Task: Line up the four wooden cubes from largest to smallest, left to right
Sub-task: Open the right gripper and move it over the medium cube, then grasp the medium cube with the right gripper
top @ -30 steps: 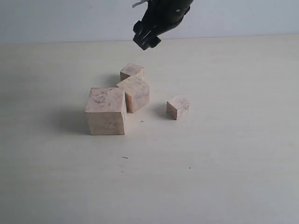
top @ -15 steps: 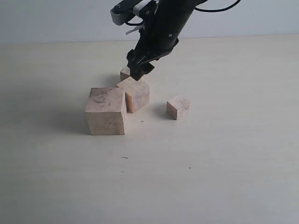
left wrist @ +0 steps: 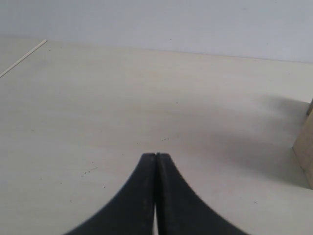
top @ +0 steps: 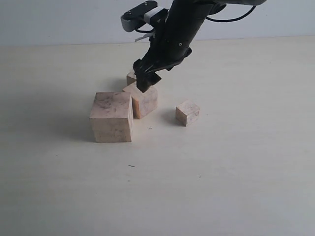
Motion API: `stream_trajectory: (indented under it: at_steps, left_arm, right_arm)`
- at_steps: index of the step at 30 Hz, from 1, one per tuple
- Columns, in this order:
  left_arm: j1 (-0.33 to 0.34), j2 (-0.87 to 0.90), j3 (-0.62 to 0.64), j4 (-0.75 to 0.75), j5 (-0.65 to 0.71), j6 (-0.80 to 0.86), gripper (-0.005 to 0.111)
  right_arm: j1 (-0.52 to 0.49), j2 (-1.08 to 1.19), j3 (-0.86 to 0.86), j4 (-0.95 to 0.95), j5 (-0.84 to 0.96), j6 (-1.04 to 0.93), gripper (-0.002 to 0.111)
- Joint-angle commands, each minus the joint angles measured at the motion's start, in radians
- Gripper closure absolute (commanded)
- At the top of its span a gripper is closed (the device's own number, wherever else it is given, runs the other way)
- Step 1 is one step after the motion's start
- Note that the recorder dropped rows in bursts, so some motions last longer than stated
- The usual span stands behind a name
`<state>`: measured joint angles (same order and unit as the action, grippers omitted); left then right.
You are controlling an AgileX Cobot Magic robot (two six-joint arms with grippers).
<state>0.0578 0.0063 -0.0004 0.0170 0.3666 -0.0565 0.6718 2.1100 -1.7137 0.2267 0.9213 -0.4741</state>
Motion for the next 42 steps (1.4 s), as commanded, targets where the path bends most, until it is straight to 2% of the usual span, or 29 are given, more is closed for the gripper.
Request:
stream_trajectory:
  at_steps: [1, 11, 42]
  left_arm:
    - [-0.001, -0.006, 0.000, -0.002, -0.010, -0.001, 0.107]
    - [-0.001, -0.006, 0.000, -0.002, -0.010, -0.001, 0.107]
    - [-0.001, -0.006, 0.000, -0.002, -0.010, -0.001, 0.107]
  right_arm:
    - [-0.005, -0.003, 0.044, 0.019, -0.049, -0.057, 0.022]
    - [-0.005, -0.003, 0.074, 0.050, -0.129, -0.079, 0.022]
    - [-0.005, 0.104, 0.074, 0.138, -0.169, -0.079, 0.022]
